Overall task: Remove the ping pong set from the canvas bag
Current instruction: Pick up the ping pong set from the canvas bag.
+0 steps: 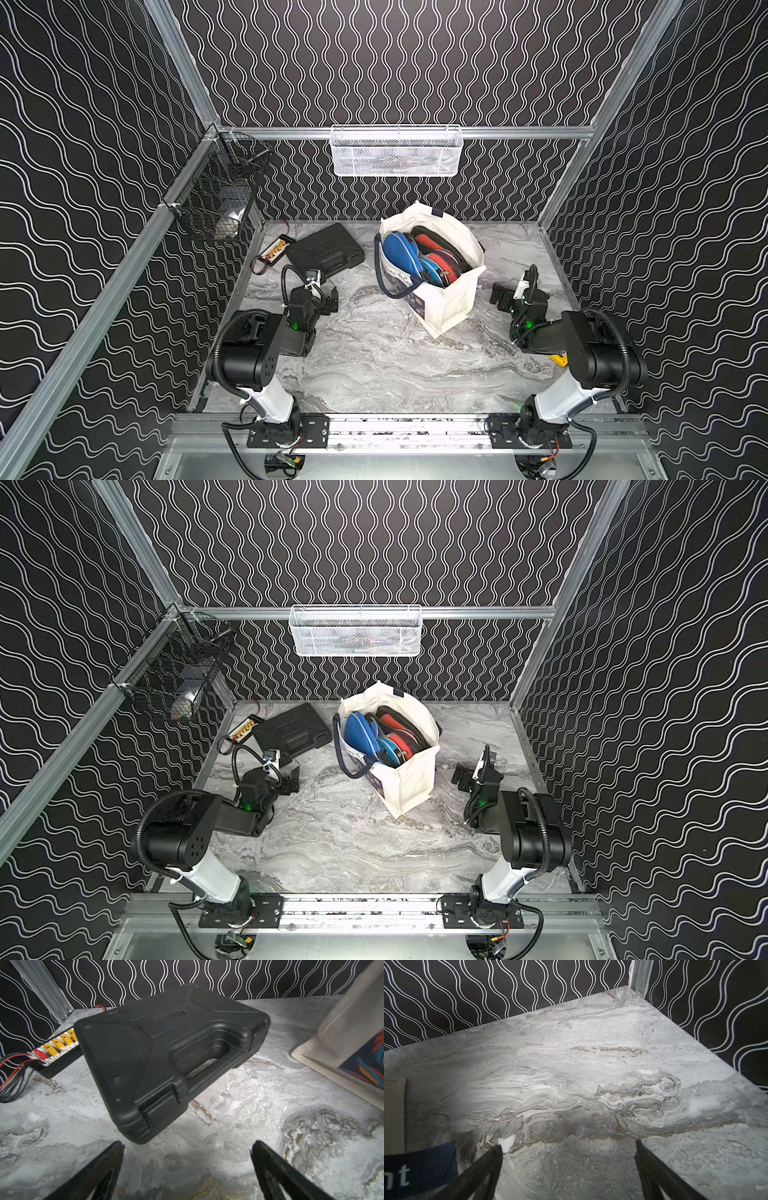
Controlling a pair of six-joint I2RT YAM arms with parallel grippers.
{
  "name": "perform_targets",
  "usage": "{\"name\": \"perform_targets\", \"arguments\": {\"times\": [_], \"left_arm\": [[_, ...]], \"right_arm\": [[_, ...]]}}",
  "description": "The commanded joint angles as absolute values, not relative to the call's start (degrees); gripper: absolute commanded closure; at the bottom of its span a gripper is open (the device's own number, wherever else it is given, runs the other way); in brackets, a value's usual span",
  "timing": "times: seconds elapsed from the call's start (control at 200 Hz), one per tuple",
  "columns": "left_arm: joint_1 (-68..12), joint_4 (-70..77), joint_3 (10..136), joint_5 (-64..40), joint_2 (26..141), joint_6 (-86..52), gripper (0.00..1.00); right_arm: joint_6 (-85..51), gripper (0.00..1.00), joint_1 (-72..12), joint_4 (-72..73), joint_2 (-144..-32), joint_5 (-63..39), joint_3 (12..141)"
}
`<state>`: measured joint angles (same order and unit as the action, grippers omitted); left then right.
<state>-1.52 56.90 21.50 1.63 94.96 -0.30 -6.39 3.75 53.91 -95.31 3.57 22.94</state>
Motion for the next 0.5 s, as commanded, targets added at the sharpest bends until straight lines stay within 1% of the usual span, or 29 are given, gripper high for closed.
{"name": "perform_targets", "arguments": {"times": [0.0,0.31,0.36,0.495], "left_arm": [[-1.8,58.5,21.3,1.9,94.6,0.7,0.01],[-1.8,58.4,21.4,1.9,94.6,0.8,0.01],[-1.8,58.2,21.5,3.6,94.7,0.2,0.01],[-1.8,58.2,21.5,3.6,94.6,0.1,0.01]], "right_arm": [[-6.1,0.01,3.7,56.0,-95.2,3.7,23.0],[-6.1,0.01,3.7,56.0,-95.2,3.7,23.0],[-6.1,0.01,3.7,56.0,-95.2,3.8,23.0],[-6.2,0.01,3.7,55.9,-95.2,3.8,23.0]]}}
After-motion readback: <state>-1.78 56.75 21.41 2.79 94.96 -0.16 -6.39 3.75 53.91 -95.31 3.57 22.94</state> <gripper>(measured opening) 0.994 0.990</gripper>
